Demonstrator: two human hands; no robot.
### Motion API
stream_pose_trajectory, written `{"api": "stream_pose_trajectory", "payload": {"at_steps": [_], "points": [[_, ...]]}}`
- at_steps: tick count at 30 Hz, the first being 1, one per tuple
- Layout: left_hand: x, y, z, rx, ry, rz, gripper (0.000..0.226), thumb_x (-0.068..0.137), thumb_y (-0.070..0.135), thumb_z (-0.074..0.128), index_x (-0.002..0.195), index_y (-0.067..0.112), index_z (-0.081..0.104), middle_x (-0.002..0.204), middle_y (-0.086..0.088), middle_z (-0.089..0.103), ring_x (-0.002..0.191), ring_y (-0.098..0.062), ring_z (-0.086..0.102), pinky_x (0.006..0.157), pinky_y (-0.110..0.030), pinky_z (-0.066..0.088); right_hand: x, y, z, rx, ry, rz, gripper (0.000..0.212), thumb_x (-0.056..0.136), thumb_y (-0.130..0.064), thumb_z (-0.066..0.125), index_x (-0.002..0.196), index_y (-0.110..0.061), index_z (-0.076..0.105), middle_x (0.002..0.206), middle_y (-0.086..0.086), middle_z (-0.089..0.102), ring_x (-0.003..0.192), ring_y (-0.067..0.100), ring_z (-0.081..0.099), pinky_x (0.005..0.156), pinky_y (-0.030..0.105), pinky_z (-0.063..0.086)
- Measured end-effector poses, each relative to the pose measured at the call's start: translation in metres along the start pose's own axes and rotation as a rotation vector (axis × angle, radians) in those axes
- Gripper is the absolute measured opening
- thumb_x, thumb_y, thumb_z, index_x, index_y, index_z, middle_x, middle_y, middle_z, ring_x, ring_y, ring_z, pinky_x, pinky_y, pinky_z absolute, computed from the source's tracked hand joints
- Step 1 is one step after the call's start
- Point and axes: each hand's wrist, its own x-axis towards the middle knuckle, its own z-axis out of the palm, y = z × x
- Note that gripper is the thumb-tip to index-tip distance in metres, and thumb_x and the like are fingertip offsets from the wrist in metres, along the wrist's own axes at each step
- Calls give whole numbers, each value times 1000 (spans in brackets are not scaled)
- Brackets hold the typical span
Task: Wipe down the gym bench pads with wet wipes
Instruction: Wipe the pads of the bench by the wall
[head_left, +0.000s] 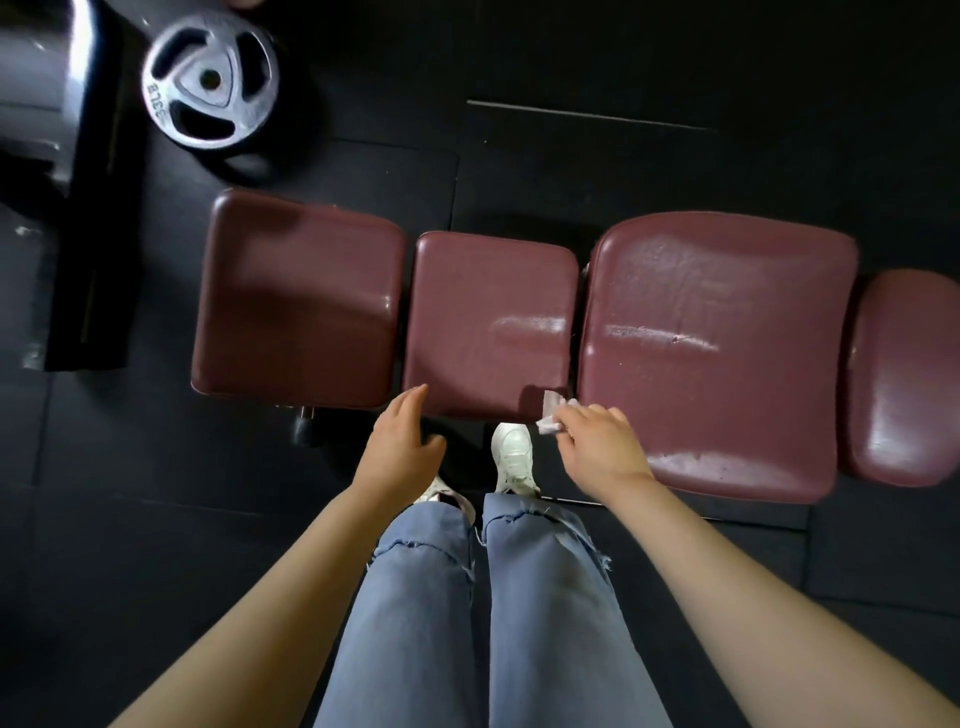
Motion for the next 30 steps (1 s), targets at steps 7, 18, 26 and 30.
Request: {"api": "stream_pose_trajectory", "payload": {"at_steps": [7, 18, 26, 30], "points": [[-26, 69, -10, 45, -29, 157, 63, 91, 9, 54, 151, 16, 36, 156, -2, 38, 143, -20, 33, 114, -31, 27, -24, -15, -70, 724, 116, 328, 4, 92, -22, 63, 95, -23, 65, 87, -8, 62, 73, 6, 54, 59, 8, 37], [-84, 153, -15, -215, 78, 413, 27, 97, 19, 58, 123, 24, 61, 118, 16, 58, 104, 1, 52, 83, -1, 37, -86, -43, -168, 1150, 259, 314, 10, 94, -13, 61, 92, -19, 69, 86, -1, 74, 88, 21, 69, 86, 42, 54], [-119, 160, -4, 36, 353, 786, 11, 86, 16, 70, 90, 26, 66, 91, 21, 58, 91, -9, 58, 84, -25, 42, -127, -49, -172, 1434, 489, 523, 6, 92, -14, 62, 91, -15, 67, 95, 7, 73, 97, 27, 69, 91, 45, 56], [-137, 159, 15, 201, 322, 870, 22, 88, 14, 65, 102, 30, 70, 105, 15, 64, 104, -14, 57, 93, -29, 39, -153, -50, -168, 1812, 518, 587, 8, 89, -4, 59, 96, -6, 63, 103, 24, 70, 95, 36, 67, 97, 52, 52]]}}
